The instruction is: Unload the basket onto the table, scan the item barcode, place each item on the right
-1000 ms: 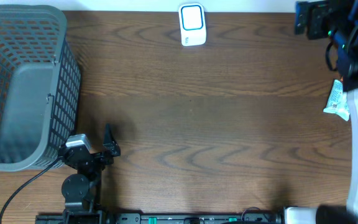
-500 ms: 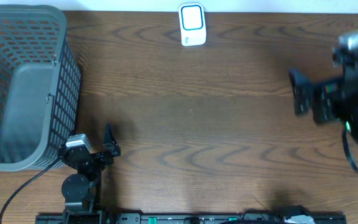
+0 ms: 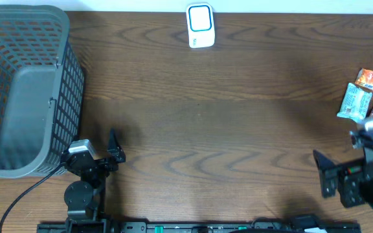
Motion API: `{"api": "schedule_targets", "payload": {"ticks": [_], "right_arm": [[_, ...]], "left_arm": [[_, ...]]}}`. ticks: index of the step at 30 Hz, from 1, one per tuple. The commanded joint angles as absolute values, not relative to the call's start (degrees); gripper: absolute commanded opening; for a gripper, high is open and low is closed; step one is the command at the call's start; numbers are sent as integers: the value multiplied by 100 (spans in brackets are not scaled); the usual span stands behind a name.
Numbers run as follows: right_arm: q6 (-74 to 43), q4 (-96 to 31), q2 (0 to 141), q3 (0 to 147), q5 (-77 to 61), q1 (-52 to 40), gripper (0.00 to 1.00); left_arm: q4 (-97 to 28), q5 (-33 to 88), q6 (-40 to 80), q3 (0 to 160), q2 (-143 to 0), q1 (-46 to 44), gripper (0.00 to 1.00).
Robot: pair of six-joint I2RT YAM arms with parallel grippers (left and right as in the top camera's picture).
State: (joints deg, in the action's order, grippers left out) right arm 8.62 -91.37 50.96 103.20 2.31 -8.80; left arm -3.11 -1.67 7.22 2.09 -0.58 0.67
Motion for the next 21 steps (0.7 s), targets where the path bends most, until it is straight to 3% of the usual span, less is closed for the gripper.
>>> {"api": "schedule_targets", "payload": {"ticks": [1,10,21], "right_arm": [[930,-9035,4497,9963,314,-930,99],[926,-7463,2495,7865,301,-475,99],[926,-3208,694,4001,-215,-60,99]], "left_arm": [[-399,-196,650,23,-23,56,98],[-399,-196,650,23,-23,56,98],[-399,-196,650,23,-23,56,98]]}}
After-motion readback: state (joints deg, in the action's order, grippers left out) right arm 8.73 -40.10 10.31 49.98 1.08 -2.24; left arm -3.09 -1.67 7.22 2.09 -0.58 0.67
